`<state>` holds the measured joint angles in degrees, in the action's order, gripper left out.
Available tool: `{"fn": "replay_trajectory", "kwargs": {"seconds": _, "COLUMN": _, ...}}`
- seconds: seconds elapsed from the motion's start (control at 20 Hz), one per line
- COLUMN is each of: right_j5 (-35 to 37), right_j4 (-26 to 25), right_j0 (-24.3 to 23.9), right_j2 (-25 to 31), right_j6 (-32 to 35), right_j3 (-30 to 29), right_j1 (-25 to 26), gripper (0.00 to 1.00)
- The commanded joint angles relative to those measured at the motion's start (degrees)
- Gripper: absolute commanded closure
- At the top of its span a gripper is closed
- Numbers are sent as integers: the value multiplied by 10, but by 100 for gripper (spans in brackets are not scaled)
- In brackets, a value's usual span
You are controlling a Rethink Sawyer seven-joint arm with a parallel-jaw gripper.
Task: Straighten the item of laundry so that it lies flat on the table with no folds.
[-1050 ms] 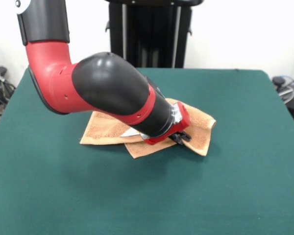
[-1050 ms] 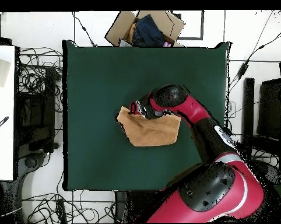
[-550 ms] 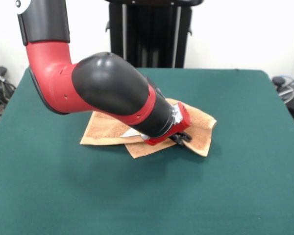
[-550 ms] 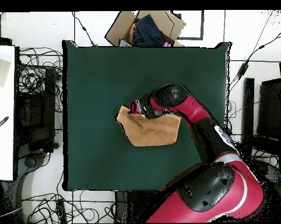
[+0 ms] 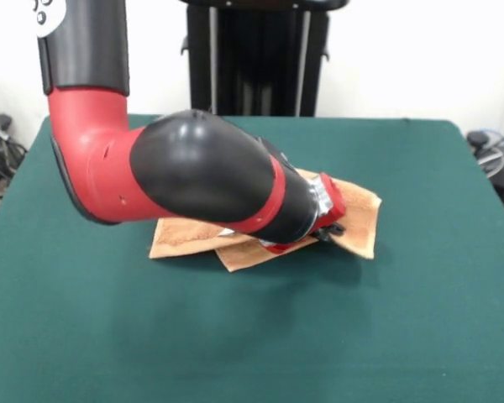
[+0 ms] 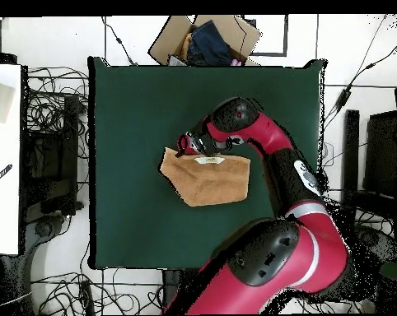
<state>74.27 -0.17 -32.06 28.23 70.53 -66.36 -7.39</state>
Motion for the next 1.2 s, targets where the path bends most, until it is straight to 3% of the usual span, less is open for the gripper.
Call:
{"fn": "replay_trajectory", "kwargs": {"seconds": 0.05, "right_j5": 117, "right_j4": -2, "right_j0": 36, "right_j2": 23, "right_j6": 6, "right_j3": 167, "right_j1": 65, "gripper": 100}}
{"fn": "replay_trajectory", "kwargs": {"seconds": 0.35, "right_j5": 155, "right_j4": -4, "right_j0": 46, "right_j2": 29, "right_j6": -3, "right_j3": 237, "right_j1": 103, "gripper": 100}}
{"fn": "replay_trajectory", "kwargs": {"seconds": 0.75, "right_j5": 187, "right_j4": -6, "right_j0": 56, "right_j2": 31, "right_j6": -2, "right_j3": 287, "right_j1": 123, "gripper": 100}}
{"fn": "replay_trajectory", "kwargs": {"seconds": 1.2, "right_j5": 181, "right_j4": -9, "right_j0": 45, "right_j2": 28, "right_j6": -30, "right_j3": 290, "right_j1": 127, "gripper": 100}}
